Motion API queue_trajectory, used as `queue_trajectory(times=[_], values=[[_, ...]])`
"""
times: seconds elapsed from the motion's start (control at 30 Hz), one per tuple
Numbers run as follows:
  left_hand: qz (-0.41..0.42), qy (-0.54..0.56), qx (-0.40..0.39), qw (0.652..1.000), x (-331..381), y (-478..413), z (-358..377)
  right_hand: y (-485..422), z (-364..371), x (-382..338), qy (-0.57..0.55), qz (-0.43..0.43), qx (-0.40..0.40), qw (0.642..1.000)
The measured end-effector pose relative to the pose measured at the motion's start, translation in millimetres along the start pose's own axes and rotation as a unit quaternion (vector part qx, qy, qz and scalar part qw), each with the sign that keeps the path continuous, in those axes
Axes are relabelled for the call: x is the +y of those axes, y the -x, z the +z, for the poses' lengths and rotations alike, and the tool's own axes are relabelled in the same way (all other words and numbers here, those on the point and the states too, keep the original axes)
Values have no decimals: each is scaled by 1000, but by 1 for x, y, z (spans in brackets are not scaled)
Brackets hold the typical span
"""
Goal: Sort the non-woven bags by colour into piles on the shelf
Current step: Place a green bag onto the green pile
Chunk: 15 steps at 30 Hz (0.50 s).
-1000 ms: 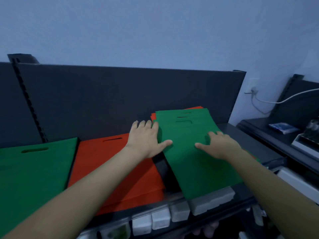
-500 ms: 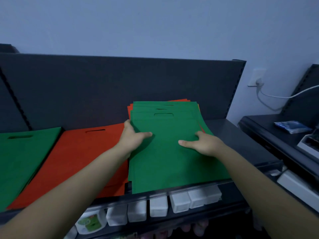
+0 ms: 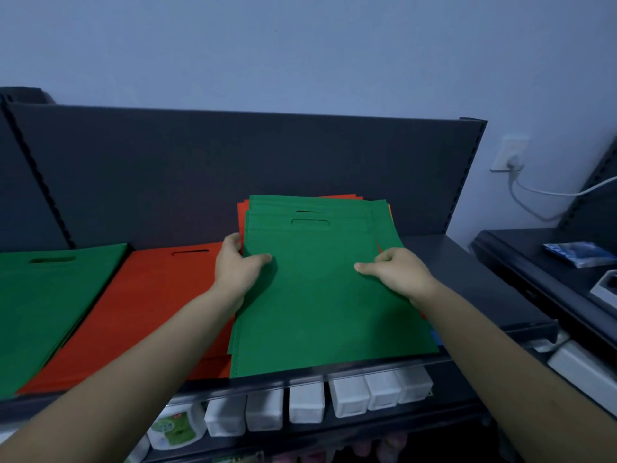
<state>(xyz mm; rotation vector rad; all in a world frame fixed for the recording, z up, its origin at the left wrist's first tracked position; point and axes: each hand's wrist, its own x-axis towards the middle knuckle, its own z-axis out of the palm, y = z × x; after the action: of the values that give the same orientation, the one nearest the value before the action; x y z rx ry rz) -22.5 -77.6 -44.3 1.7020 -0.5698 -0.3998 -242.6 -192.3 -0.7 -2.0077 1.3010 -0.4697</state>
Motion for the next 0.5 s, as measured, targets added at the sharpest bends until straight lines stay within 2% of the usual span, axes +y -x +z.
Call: queue_trajectory(times=[0.23,0.5], values=[[-25,19,-13,999,4,-5,-3,-11,-2,8,-120,45,20,992],[-28,10,-46,998,6,-10,-15,-18,6,-2,-133,43,48,989]])
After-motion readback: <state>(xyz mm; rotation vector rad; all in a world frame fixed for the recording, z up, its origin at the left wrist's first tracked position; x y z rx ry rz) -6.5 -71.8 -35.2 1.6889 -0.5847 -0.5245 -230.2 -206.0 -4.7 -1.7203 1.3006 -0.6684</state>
